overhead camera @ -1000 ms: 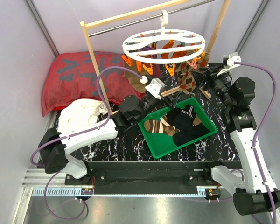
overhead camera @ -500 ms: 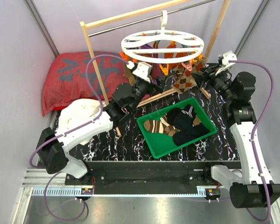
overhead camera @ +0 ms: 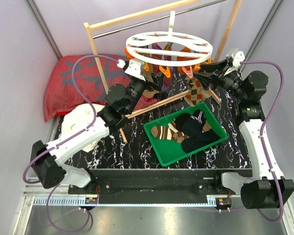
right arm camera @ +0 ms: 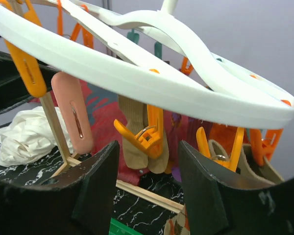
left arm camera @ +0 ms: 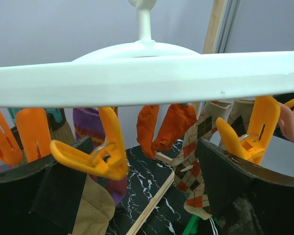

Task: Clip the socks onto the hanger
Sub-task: Open the clamp at the hanger.

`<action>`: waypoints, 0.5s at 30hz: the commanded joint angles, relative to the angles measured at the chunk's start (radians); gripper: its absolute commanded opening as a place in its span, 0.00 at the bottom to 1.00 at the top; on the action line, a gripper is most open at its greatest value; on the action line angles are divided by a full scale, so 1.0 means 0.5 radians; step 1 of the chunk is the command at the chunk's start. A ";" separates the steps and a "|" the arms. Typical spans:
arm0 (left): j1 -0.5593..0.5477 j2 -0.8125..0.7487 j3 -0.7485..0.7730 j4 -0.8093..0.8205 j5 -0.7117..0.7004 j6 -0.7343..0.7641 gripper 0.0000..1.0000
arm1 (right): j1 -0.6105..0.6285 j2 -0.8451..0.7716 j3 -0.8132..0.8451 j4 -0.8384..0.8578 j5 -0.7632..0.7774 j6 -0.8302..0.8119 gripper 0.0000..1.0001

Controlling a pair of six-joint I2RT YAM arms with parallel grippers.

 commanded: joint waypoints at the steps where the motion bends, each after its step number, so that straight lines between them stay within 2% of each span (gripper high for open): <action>1: 0.028 -0.062 0.004 0.009 -0.032 -0.012 0.92 | -0.008 0.034 0.089 0.294 -0.170 0.113 0.59; 15: 0.031 -0.083 -0.008 -0.046 0.143 -0.012 0.94 | -0.008 0.182 0.157 0.727 -0.441 0.512 0.60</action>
